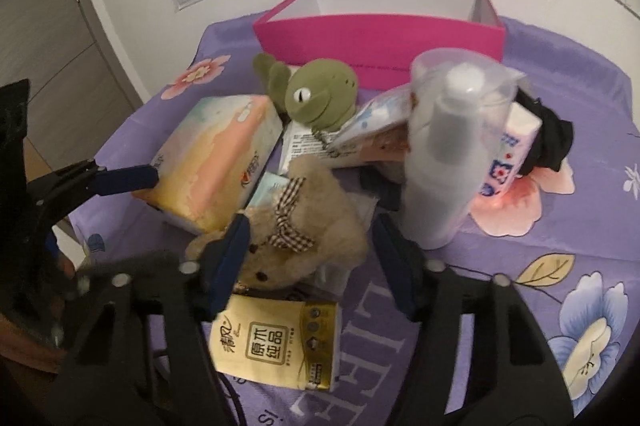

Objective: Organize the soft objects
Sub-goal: 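Reach the left gripper down and grasp the beige teddy bear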

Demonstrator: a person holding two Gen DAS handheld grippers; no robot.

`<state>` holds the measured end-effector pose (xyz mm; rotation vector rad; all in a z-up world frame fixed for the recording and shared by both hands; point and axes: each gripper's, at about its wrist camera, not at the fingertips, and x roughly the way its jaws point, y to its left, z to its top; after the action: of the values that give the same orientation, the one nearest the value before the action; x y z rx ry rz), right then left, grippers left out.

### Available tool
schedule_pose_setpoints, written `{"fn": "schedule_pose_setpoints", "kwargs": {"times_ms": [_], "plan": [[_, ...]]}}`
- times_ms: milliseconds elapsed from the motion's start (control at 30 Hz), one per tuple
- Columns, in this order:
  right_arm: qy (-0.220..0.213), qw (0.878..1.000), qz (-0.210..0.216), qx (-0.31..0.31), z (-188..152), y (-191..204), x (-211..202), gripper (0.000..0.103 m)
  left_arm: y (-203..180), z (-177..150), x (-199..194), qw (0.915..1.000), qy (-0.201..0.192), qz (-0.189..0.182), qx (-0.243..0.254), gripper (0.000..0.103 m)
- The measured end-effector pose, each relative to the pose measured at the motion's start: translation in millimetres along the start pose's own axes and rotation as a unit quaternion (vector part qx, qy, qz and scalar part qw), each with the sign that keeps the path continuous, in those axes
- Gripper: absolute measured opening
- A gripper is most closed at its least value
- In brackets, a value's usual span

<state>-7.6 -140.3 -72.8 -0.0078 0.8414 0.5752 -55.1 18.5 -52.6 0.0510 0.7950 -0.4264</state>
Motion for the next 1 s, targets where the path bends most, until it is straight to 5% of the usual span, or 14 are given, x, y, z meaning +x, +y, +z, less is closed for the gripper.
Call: {"fn": "schedule_pose_setpoints", "kwargs": {"times_ms": [233, 567, 1000], "plan": [[0.005, 1.000, 0.015, 0.020, -2, -13, 3, 0.025, -10, -8, 1, 0.9989, 0.030, -0.035, 0.011, 0.076], [-0.019, 0.999, 0.037, 0.013, -4, -10, -9, 0.022, 6, -17, 29, 0.9909, 0.083, -0.090, -0.055, 0.033], [-0.085, 0.995, 0.060, -0.010, 19, 11, -55, 0.022, 3, 18, -26, 0.9922, 0.008, -0.119, -0.037, 0.027]]}}
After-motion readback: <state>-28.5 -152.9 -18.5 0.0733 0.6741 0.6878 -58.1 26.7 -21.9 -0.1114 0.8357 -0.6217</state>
